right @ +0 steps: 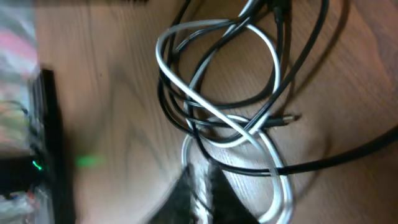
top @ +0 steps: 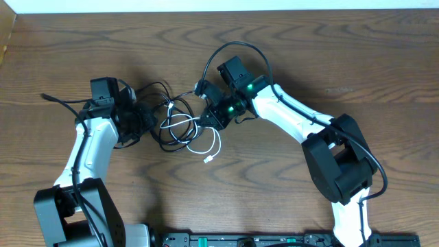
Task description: Untangle cables
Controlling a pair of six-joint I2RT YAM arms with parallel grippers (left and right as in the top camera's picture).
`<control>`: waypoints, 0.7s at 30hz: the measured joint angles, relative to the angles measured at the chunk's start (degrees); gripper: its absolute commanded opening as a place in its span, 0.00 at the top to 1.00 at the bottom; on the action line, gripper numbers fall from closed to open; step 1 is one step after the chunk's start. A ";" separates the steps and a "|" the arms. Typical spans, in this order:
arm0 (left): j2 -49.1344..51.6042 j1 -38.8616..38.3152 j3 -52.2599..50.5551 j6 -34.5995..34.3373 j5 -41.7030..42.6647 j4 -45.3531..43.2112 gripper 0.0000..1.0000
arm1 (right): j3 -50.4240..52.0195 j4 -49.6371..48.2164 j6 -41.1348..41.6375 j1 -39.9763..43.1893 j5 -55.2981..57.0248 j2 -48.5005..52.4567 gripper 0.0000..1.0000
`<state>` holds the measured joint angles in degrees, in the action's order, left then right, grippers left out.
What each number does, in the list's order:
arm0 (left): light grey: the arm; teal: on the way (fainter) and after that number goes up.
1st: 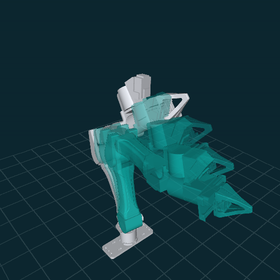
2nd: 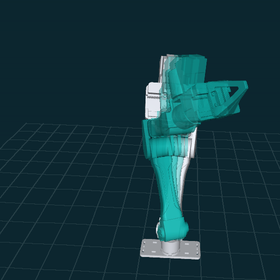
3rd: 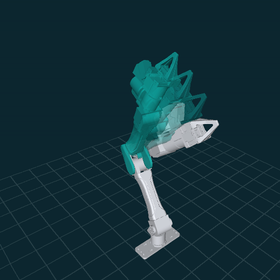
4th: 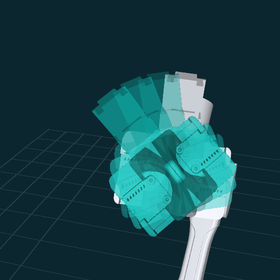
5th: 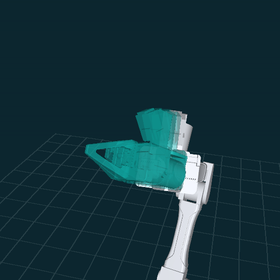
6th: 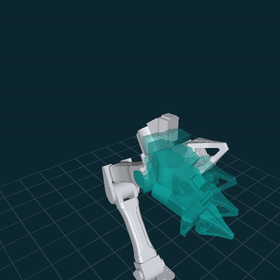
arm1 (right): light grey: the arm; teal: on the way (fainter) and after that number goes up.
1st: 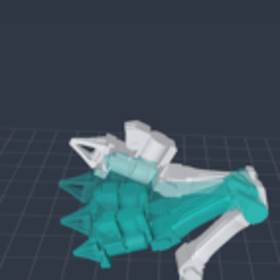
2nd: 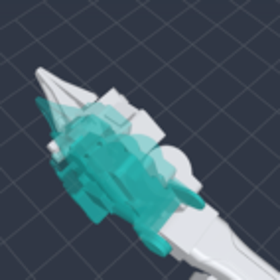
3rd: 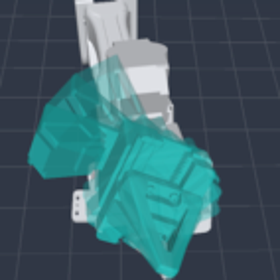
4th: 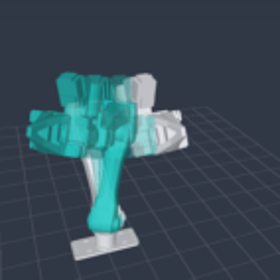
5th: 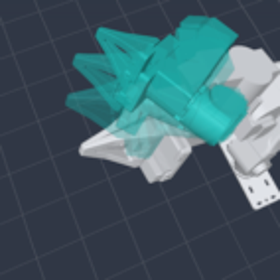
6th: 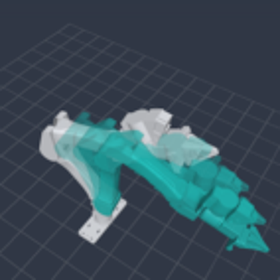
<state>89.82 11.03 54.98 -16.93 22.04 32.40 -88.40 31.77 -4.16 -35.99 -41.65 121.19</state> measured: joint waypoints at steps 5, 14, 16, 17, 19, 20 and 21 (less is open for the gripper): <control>0.00 -1.25 0.00 -0.90 -0.13 3.19 0.70 | -0.02 4.24 8.74 -0.37 2.23 0.07 0.75; 0.00 -9.33 -0.48 -0.61 -0.15 2.89 0.81 | -0.02 10.14 17.97 -2.19 6.51 0.09 0.96; 0.00 -11.67 -0.52 0.90 -0.17 2.25 0.81 | -0.02 10.86 21.29 -2.47 10.58 0.13 0.89; 0.00 -12.81 -0.52 1.84 -0.15 2.08 0.81 | -0.02 10.99 22.14 -2.45 11.87 0.15 0.82; 0.00 -15.21 -0.52 3.98 -0.13 2.03 0.81 | -0.02 11.15 24.35 -1.99 14.38 0.20 0.75; 0.00 -16.39 -0.52 5.20 -0.13 2.01 0.81 | -0.02 11.21 25.14 -1.38 15.26 0.20 0.72; 0.00 -17.35 -0.52 6.38 -0.15 2.01 0.80 | -0.02 11.28 25.66 -0.87 15.87 0.20 0.68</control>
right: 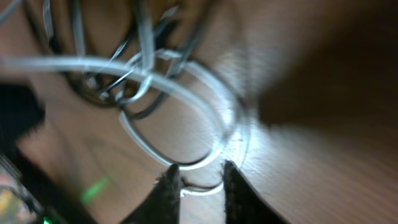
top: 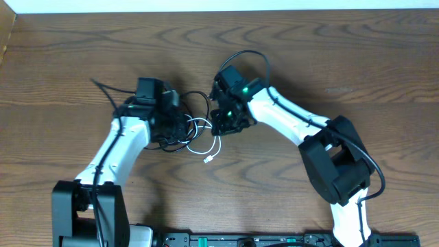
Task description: Untangle cables
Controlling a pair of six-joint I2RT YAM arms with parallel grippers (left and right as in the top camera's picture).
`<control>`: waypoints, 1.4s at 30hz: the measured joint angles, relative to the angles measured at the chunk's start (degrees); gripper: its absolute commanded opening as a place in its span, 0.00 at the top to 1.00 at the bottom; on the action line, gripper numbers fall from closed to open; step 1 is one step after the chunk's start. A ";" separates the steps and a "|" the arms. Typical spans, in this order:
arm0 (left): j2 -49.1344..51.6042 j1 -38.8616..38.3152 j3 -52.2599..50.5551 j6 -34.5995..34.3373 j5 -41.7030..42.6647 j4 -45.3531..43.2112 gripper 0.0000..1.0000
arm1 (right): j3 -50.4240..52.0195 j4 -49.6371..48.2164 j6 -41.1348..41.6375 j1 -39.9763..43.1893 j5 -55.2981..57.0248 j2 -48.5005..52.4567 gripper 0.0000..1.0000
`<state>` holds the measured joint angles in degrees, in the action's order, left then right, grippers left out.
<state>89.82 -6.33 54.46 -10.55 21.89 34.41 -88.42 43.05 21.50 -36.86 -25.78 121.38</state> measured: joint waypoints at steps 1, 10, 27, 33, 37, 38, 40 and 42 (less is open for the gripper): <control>0.00 -0.66 0.00 0.68 0.02 -0.02 0.80 | 0.00 0.20 0.79 0.98 0.48 0.00 0.67; 1.16 -8.13 -0.02 5.88 -8.52 -3.45 0.67 | 0.00 2.93 3.80 11.91 1.51 0.04 0.60; 8.04 -8.90 -0.20 7.87 -10.62 -4.24 0.51 | 0.00 3.02 3.52 11.65 0.48 0.09 0.60; 4.09 -8.90 -0.20 10.69 -9.01 -1.07 0.46 | 0.00 2.99 3.04 11.45 0.28 0.09 0.60; 3.41 -9.11 -0.20 12.09 -8.02 -0.94 0.44 | 0.00 2.99 2.95 11.45 0.26 0.09 0.60; 3.45 -9.14 -0.20 12.15 -8.00 -0.94 0.44 | 0.00 2.99 2.89 11.45 0.26 0.09 0.61; 3.63 -9.44 -0.20 12.35 -7.76 -0.87 0.43 | 0.00 2.99 2.84 11.45 0.26 0.09 0.60; 3.91 -9.75 -0.20 12.46 -7.61 -0.79 0.43 | 0.00 2.99 2.84 11.45 0.26 0.09 0.60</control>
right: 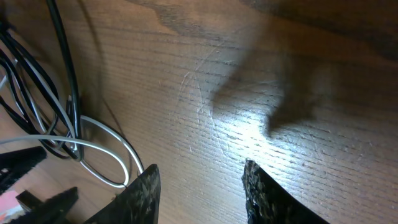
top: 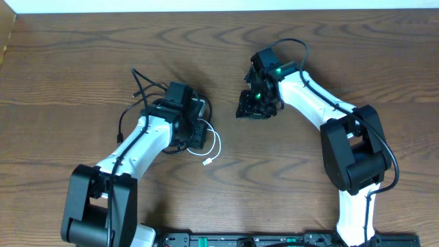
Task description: Untangle cables
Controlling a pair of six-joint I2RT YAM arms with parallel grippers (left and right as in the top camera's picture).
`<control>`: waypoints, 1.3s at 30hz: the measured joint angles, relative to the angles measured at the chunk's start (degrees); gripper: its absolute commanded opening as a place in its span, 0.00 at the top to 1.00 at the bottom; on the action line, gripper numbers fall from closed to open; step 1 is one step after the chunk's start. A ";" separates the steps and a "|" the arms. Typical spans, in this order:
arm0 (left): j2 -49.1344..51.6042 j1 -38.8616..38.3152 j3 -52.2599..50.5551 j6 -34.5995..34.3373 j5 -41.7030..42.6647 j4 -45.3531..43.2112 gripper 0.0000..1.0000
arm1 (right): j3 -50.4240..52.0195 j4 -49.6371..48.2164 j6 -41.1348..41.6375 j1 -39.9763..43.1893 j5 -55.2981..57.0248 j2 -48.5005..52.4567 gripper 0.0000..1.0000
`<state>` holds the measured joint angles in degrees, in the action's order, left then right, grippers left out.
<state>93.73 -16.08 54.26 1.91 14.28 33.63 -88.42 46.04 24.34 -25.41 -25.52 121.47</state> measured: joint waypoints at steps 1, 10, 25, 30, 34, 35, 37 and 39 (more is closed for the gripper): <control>0.28 -0.35 0.00 0.09 0.00 0.00 0.43 | 0.00 0.00 0.00 0.00 0.00 0.00 0.60; 3.37 -2.51 0.00 0.24 -2.91 -1.64 0.44 | 0.00 -0.02 -0.02 0.00 -0.02 0.00 0.60; 2.89 -2.54 0.00 -3.21 -8.98 -4.76 0.86 | 0.00 -0.09 -0.48 0.00 -0.02 0.00 0.61; 2.71 -2.51 0.00 -5.20 -13.60 -5.16 0.86 | 0.00 -0.11 -0.50 0.00 -0.04 0.00 0.62; 2.71 -2.54 0.00 -6.25 -15.47 -5.18 0.78 | 0.00 -0.07 -0.52 -0.02 -0.09 0.00 0.62; 2.69 -2.54 0.00 -6.51 -15.80 -5.18 0.77 | 0.00 -0.04 -0.52 -0.04 -0.13 0.00 0.62; 2.69 -2.51 0.00 -6.56 -16.22 -5.35 0.77 | 0.00 -0.07 -0.55 -0.20 -0.17 0.00 0.62; 2.69 -2.54 0.00 -6.62 -16.87 -5.68 0.77 | 0.00 -0.07 -0.70 -0.55 -0.17 0.00 0.62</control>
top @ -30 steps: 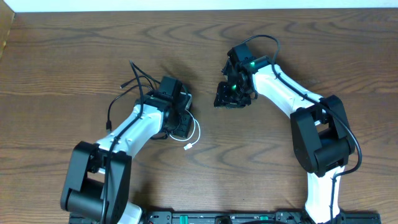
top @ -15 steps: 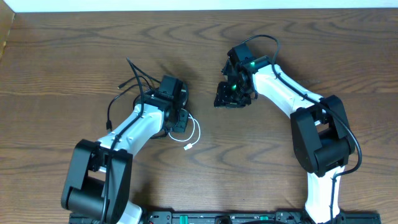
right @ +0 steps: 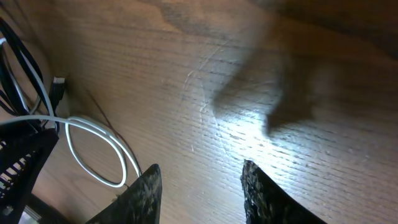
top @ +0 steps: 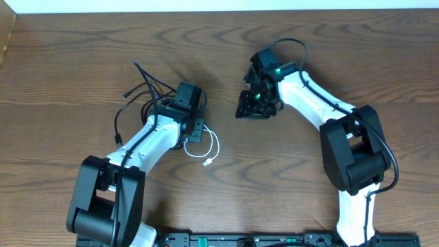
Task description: Untangle cables
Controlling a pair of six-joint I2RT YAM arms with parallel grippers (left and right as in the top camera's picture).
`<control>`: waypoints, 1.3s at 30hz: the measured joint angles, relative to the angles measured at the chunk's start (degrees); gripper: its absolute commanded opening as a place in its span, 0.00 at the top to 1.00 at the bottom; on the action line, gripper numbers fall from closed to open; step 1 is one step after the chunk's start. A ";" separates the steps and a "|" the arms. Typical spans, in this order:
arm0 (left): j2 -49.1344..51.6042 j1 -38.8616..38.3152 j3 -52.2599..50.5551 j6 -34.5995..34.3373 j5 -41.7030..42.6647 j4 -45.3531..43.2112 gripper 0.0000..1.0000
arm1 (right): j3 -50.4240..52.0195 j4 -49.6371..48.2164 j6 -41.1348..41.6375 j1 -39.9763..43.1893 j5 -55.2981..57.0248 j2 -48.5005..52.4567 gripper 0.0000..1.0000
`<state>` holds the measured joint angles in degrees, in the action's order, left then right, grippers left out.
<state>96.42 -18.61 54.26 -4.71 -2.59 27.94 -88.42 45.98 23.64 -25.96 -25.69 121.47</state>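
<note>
The tangle lies left of centre. Its black cables point(top: 145, 98) fan out up and left, partly under my left wrist. A white cable point(top: 211, 147) loops toward the front and ends in a small plug point(top: 206, 161). My left gripper point(top: 195, 129) sits where the black and white cables meet; its jaws are too dark to read. My right gripper point(top: 250, 110) hangs open over bare wood, well right of the tangle. In the right wrist view its fingertips point(right: 148, 182) are wide apart with nothing between them. The white cable point(right: 93, 152) lies just left of them.
Brown wooden table point(top: 357, 62), with a pale wall strip along the far edge. A black rail point(top: 247, 240) runs along the front edge between the two arm bases.
My left wrist has turned, and the black cables now spread farther up and left. The white loop has stayed about where it was. My right gripper has not moved and is still open.
At first both grippers were at the tangle in the middle of the table, the right one at the white loop. Then the left gripper was closer in. Later the right gripper stood open and empty, off to the right. The tangle stayed by the left gripper.
</note>
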 measured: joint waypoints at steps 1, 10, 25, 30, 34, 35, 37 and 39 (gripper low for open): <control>0.02 0.00 0.00 0.00 -0.50 -0.07 0.77 | 0.00 0.00 -0.07 -0.20 0.00 0.00 0.62; 1.01 0.04 0.00 -3.65 -5.16 -0.94 0.81 | 0.00 -0.66 -0.72 -2.38 -0.02 0.00 0.66; 1.01 8.37 0.00 -11.85 -4.28 -0.92 0.73 | 0.00 -4.50 -1.75 -5.44 -0.09 0.00 0.81; 1.01 9.29 0.00 -12.02 -2.82 0.15 0.69 | 0.00 -8.39 -4.94 -7.48 -0.13 0.00 0.58; 0.87 11.43 0.00 -12.04 -1.46 1.14 0.65 | 0.00 -10.73 -6.71 -8.66 -0.37 0.00 0.51; 0.68 12.28 0.00 -12.04 -0.68 1.44 0.64 | 0.00 -11.19 -7.15 -8.76 -0.59 0.00 0.50; 0.17 13.88 0.00 -12.09 0.94 1.68 0.60 | 0.00 -12.15 -8.96 -8.79 -2.12 0.00 0.50; -0.37 15.82 0.00 -12.20 2.82 1.84 0.58 | 0.00 -13.31 -12.33 -8.74 -5.57 0.00 0.50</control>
<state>96.05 -2.79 54.26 -16.91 0.23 29.78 -88.42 32.67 11.31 -34.70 -31.27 121.47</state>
